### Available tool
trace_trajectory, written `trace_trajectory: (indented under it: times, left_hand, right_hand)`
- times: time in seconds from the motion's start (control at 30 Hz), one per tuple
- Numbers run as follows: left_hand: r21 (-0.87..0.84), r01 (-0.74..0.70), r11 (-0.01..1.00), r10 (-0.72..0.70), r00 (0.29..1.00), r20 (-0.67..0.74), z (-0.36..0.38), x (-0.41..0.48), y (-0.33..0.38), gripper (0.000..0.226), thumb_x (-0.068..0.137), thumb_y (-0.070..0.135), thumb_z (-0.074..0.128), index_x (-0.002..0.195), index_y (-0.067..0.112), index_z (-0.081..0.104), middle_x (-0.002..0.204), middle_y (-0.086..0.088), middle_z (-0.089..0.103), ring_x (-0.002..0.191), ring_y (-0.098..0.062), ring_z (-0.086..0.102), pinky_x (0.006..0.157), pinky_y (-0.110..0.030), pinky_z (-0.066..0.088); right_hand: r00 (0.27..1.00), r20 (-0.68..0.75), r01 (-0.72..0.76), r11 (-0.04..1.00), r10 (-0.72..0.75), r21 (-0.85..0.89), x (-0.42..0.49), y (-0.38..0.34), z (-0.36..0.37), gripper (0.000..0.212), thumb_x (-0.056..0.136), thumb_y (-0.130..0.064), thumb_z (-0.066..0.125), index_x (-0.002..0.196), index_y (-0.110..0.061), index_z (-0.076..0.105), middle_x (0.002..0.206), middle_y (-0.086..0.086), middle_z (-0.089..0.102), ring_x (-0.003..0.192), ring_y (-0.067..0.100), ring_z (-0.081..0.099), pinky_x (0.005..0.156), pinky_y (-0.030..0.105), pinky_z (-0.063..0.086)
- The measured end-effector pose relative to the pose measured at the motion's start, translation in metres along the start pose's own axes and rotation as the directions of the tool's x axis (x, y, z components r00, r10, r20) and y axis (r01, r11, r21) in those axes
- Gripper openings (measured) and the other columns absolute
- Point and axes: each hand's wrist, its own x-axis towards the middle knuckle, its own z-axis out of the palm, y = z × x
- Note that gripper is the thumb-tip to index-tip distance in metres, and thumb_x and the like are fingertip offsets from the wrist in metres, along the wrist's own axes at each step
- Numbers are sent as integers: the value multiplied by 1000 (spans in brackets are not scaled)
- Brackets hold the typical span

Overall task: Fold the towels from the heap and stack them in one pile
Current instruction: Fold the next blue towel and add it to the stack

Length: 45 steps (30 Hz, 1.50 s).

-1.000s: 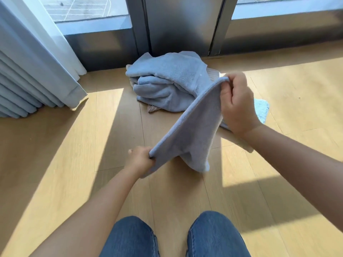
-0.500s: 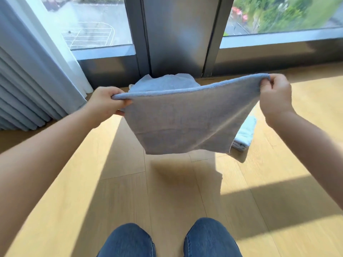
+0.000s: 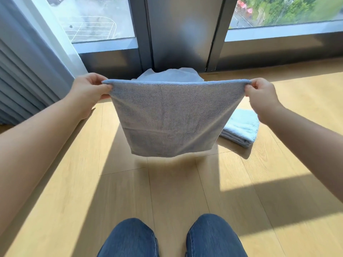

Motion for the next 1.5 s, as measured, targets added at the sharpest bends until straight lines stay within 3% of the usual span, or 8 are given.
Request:
trace_trajectory:
  times: [0.1, 0.23, 0.57, 0.67, 0.77, 0.9, 1.07, 1.5]
  left_hand:
    - [-28, 52, 998, -54, 995, -81, 3, 11, -2, 16, 88, 9, 58, 76, 19, 56, 85, 3, 57, 92, -13, 60, 74, -18, 54]
    - [-98, 95, 991, -105, 989, -104, -1, 20, 3, 17, 89, 12, 59, 77, 24, 57, 89, 4, 58, 102, -15, 60, 88, -24, 52]
    - [69, 121, 990, -127, 988, 88, -10, -21, -33, 16, 87, 5, 58, 77, 17, 59, 79, 1, 57, 74, -9, 53, 71, -20, 45]
    - [193, 141, 971, -182, 960, 213, -9, -52, -66, 19, 85, -2, 59, 74, 13, 59, 73, -3, 55, 66, -6, 52, 65, -15, 42]
    - [454, 88, 887, -248, 919, 307, -6, -86, -104, 22, 82, -5, 60, 67, 12, 59, 64, -4, 52, 47, 1, 48, 46, -8, 33]
    - [556, 147, 818, -353, 892, 283, 0, -124, -151, 23, 81, 0, 60, 65, 17, 58, 68, -3, 57, 66, -15, 50, 56, -17, 35]
    - [588, 192, 786, -429, 853, 295, 9, -150, -186, 11, 84, 4, 59, 75, 11, 62, 73, -2, 60, 72, -17, 52, 60, -20, 36]
    - [623, 145, 768, -328, 926, 189, 39, -85, -188, 10, 88, 8, 57, 92, 1, 63, 83, -7, 56, 82, -20, 48, 71, -24, 30]
  right_hand:
    - [1000, 19, 4, 1000, -4, -14, 12, -3, 11, 10, 97, -13, 40, 91, -13, 48, 70, -4, 41, 56, 8, 33, 41, 11, 31]
    - [999, -19, 52, 999, -51, 6, 27, -14, 15, 15, 97, -14, 41, 85, -16, 49, 70, -7, 42, 58, 4, 34, 50, 12, 31]
    - [997, -59, 49, 999, -49, -1, -12, 27, 14, 8, 94, -8, 41, 91, -11, 48, 69, -7, 42, 68, 11, 39, 57, 16, 32]
    - [999, -29, -30, 999, 29, -28, -50, 63, 15, 9, 94, -6, 42, 91, -10, 50, 72, -6, 46, 83, 17, 43, 60, 19, 33]
    - [988, 78, -122, 987, 130, -104, -94, 102, 20, 14, 94, -5, 43, 98, -5, 57, 87, 5, 54, 89, 18, 47, 72, 26, 33]
    - [958, 166, -195, 954, 236, -228, -143, 147, 24, 14, 93, -3, 46, 99, -3, 58, 93, 7, 56, 92, 21, 50, 77, 27, 32]
    - [915, 196, -279, 904, 353, -324, -173, 180, 28, 16, 92, -3, 47, 99, 2, 61, 87, 9, 58, 90, 29, 56, 71, 27, 32]
    - [915, 144, -310, 886, 376, -345, -111, 186, 55, 23, 94, -8, 44, 106, 3, 60, 107, 19, 62, 95, 28, 52, 78, 28, 34]
